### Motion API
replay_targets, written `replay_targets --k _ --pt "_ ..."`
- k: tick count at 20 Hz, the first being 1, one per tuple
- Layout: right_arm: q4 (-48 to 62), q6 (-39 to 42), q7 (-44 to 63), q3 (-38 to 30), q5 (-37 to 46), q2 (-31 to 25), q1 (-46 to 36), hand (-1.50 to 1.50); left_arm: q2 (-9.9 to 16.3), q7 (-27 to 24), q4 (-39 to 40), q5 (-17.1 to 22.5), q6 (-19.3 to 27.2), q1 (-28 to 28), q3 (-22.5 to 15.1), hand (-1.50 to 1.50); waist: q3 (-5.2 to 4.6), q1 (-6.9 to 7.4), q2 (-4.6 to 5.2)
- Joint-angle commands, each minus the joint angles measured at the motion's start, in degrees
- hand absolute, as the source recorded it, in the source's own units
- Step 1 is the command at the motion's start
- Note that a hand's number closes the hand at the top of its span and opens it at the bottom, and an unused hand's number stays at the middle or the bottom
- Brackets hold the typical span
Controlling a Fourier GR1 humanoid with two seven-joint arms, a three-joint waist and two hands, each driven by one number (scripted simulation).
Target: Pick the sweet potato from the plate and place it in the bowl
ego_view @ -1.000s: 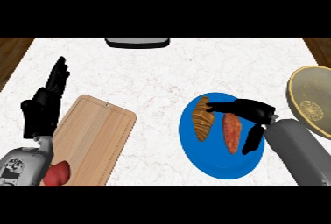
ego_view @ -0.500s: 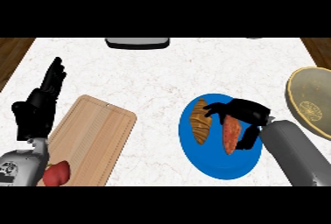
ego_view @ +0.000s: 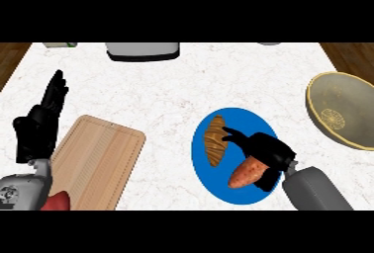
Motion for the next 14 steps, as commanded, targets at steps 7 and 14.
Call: replay_targets --k 7,14 --pt "-34.9 -5.1 19.1 8.2 1.8 7.4 27.4 1.5 0.8 1.5 -2.7 0.9 -0.7 2.2 1.2 0.0 0.91 -1.01 0.86" --pt "-62.5 -9.9 24.4 5.4 -1.8 5.8 43.6 1.5 -0.1 2.3 -3.3 -0.5 0.4 1.7 0.4 0.0 1.05 -0.07 1.65"
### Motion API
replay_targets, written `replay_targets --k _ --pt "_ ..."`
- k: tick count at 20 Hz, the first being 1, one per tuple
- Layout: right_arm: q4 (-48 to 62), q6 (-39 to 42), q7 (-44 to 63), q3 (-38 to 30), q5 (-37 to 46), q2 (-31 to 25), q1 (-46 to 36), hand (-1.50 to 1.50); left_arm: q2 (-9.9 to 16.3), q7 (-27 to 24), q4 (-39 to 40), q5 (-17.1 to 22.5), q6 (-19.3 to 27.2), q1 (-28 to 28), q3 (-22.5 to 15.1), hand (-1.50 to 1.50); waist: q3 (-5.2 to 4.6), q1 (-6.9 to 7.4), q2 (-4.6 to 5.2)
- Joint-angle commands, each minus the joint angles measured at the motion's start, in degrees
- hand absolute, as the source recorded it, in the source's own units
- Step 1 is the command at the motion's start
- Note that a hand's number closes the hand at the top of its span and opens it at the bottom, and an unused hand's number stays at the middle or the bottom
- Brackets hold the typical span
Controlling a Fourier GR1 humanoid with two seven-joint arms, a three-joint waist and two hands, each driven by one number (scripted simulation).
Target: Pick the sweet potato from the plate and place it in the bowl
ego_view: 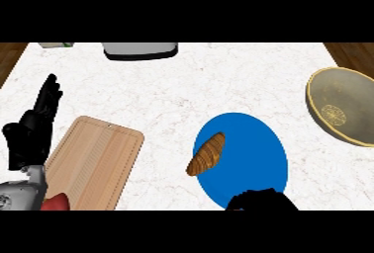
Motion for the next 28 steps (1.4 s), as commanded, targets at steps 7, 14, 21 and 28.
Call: replay_targets --k 7,14,21,28 --pt "-27.3 -2.5 11.2 -9.2 -1.9 -1.2 14.3 1.5 -0.9 1.8 -1.5 -0.9 -1.1 -2.3 -1.4 0.0 0.21 2.97 1.05" --pt "-15.4 -0.3 10.8 -29.9 -18.1 2.1 -1.9 1.5 -1.1 -0.7 2.4 -0.2 -2.5 -4.8 -0.3 0.0 0.29 4.09 1.51" --pt "3.2 0.2 9.1 -47.9 -29.5 -5.7 -19.8 1.5 -1.3 0.2 1.1 0.3 -4.2 -5.2 0.0 0.0 0.25 4.69 1.4" --pt "28.9 -5.8 -9.8 -56.7 -24.8 -15.5 -26.8 1.5 -3.4 3.1 -1.5 -3.3 -1.3 -5.1 -2.0 0.0 0.35 5.03 1.45"
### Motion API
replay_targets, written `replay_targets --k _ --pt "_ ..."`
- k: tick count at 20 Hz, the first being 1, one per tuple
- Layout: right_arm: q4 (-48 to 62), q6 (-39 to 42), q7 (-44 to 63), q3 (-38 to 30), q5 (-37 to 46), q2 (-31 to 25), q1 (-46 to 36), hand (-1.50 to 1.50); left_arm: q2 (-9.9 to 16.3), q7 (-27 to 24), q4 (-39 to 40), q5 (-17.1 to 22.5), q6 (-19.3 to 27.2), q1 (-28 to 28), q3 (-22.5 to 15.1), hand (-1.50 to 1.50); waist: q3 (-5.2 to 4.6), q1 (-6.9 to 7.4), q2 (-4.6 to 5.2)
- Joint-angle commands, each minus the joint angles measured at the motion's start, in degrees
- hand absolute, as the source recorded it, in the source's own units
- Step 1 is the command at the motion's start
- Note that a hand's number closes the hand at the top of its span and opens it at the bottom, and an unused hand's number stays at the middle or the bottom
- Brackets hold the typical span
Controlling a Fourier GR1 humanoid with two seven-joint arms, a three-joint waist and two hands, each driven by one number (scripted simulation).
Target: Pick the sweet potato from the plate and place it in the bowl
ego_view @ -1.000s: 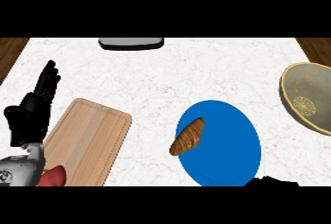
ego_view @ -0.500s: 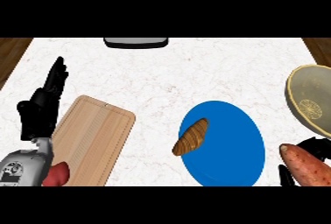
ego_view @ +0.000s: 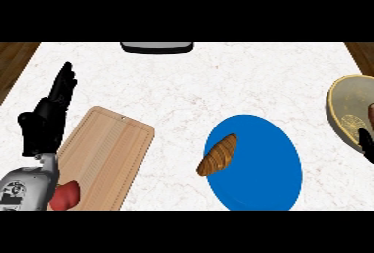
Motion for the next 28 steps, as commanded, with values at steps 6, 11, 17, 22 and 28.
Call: replay_targets --k 6,11,17,22,28 --pt "32.4 -13.7 -14.9 -2.2 13.2 -9.3 -13.6 1.5 1.3 -2.2 0.5 2.5 -3.5 0.7 2.1 0.0 0.05 1.31 0.41" --pt "54.0 -18.2 -21.4 -5.3 14.1 -15.0 -23.1 1.5 -0.9 -0.1 1.3 0.2 -1.3 -2.4 0.6 0.0 0.14 1.67 0.65" --pt "70.6 -13.5 -23.9 -6.0 11.7 -15.4 -30.5 -1.5 -2.3 -1.0 2.7 -1.2 -0.2 -3.3 0.0 0.0 0.25 2.31 1.19" --pt "77.1 -6.9 -30.8 -7.9 8.0 -15.9 -35.2 -1.5 -3.7 -4.3 1.5 -2.3 -0.2 0.6 -2.1 0.0 0.2 2.13 0.89" --pt "82.8 -5.0 -39.4 -12.3 3.6 -17.8 -35.4 -1.5 -3.9 -4.0 2.1 -2.0 0.1 0.7 -0.7 0.0 0.16 1.32 0.68"
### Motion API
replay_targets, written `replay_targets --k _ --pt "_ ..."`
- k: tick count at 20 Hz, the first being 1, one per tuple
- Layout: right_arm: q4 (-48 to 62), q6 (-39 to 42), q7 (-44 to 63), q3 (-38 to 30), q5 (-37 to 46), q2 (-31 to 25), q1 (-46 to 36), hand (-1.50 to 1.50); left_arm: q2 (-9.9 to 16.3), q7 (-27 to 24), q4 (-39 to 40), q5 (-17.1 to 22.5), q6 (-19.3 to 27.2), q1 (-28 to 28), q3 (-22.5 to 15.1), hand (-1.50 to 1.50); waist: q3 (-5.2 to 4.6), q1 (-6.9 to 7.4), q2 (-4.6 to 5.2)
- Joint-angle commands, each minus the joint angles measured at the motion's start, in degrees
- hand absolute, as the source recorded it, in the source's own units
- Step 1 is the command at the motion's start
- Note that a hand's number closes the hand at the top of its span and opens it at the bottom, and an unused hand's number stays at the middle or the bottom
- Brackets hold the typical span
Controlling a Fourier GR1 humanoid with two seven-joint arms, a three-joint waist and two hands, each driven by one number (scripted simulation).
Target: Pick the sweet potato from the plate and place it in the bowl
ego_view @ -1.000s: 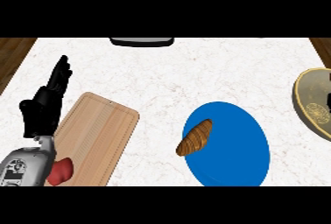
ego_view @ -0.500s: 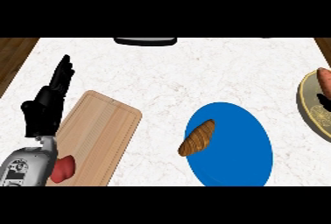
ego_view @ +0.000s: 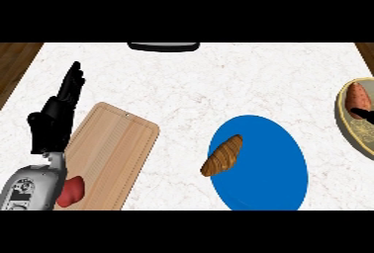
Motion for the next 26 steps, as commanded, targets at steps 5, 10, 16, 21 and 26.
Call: replay_targets --k 5,10,16,21,26 --pt "7.6 7.5 -5.7 -5.7 -5.6 -7.1 -0.2 -1.5 -2.0 1.0 -2.4 -2.3 1.4 2.0 -2.0 0.0 0.04 -0.27 -0.12" --pt "10.4 17.8 -6.4 -7.5 -8.0 -13.0 3.2 -1.5 -1.3 -1.7 -1.6 -1.4 0.6 3.7 -0.4 0.0 0.0 -0.74 -0.29" --pt "11.4 30.3 -12.0 -9.6 -11.0 -17.4 9.5 -1.5 0.3 0.1 -0.8 -1.3 -0.1 1.1 1.3 0.0 0.07 -1.49 -0.4" --pt "9.6 35.3 -16.8 -8.2 -11.1 -16.9 14.5 -1.5 -0.8 0.4 -0.6 -1.5 0.4 1.3 0.9 0.0 0.11 -1.93 -0.54" --pt "7.8 37.1 -19.6 -7.3 -11.8 -16.2 18.8 -1.5 -0.3 -0.1 0.4 -0.7 -0.4 1.6 2.1 0.0 0.04 -2.58 -0.66"
